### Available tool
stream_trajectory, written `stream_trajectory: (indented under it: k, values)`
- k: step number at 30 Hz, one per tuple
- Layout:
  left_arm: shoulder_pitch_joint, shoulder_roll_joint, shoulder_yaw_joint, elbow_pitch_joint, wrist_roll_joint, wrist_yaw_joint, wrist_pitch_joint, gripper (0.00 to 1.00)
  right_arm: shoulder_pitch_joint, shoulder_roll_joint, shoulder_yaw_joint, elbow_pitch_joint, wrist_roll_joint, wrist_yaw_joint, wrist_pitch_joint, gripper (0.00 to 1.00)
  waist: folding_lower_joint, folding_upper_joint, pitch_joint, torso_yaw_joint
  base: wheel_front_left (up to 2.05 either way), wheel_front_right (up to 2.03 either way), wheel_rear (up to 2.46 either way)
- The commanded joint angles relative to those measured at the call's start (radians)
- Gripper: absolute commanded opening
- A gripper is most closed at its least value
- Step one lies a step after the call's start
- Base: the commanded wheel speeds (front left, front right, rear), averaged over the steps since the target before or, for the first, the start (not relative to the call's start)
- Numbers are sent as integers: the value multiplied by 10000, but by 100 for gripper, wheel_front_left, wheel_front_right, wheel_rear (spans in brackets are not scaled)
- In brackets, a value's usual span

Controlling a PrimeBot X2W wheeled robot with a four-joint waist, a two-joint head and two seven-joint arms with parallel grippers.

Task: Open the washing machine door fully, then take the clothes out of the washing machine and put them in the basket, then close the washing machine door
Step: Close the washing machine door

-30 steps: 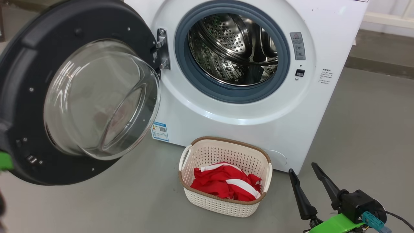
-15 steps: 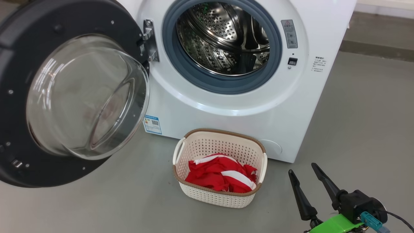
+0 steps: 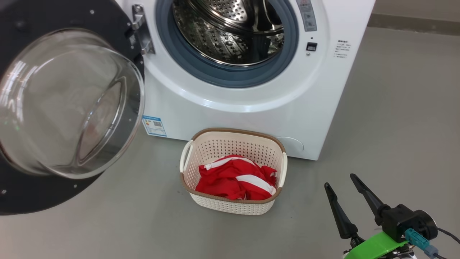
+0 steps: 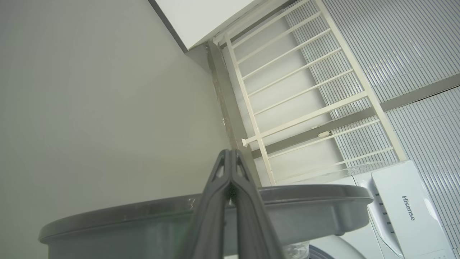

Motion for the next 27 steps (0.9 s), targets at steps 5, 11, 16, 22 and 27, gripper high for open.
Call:
stream_trajectory:
  k: [5,11,16,22,27]
  values:
    - [-74,1016,-110,394,14,-12,752,0,-400,-242,396,-229,-14,63,-65,100,-1,0,71,-319,0,0,0]
    - [12,1247,-267,776,0,-259,1559,0,-388,-253,416,-228,18,63,-65,100,-1,0,21,-395,0,0,0]
    - [78,1309,-372,998,-96,-601,2373,0,-344,-212,422,-239,6,63,-65,100,-1,0,-18,-373,0,0,0]
    - [188,1240,-380,1125,-314,-1028,3218,0,-321,-124,501,-233,36,63,-65,100,-1,0,-105,-384,0,0,0]
    - [324,1165,-493,1054,-351,-1404,3627,0,-355,-63,517,-244,38,63,-65,100,-1,0,-95,-382,0,0,0]
